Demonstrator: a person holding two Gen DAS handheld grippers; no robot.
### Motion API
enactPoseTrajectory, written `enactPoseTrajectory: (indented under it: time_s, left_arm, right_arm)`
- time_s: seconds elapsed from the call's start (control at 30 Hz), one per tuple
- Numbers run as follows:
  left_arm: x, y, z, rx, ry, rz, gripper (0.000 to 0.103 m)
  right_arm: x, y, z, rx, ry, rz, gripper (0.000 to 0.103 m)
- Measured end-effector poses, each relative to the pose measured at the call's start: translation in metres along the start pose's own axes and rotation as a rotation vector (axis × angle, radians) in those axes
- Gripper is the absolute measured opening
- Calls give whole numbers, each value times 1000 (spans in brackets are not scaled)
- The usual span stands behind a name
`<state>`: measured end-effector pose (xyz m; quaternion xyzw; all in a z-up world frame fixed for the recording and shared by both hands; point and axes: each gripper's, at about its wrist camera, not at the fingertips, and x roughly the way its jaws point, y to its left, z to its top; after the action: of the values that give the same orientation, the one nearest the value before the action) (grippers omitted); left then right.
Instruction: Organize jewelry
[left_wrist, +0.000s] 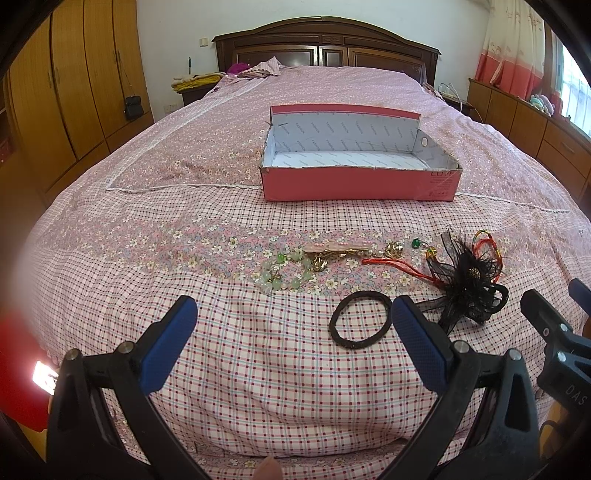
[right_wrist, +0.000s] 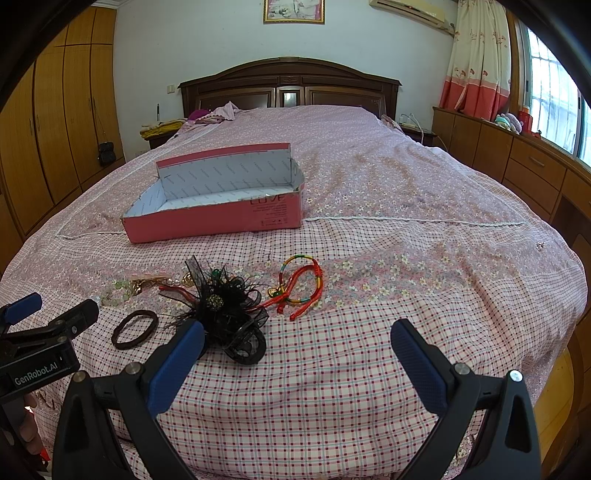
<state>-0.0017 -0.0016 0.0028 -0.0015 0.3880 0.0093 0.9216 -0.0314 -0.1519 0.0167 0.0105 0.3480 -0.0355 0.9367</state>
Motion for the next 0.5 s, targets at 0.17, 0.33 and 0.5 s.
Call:
enactPoseTrajectory:
  time_s: [0.17,0.33,0.5]
  left_arm:
    - [0,0,0,0,0,1,98]
    - [0,0,0,0,-1,2,98]
    - [0,0,0,1,-1,2,98]
  right_arm:
    - [0,0,0,0,-1,0,103]
    - [-1,0,0,0,-1,0,103]
    - [-1,-1,1,0,-1,0,103]
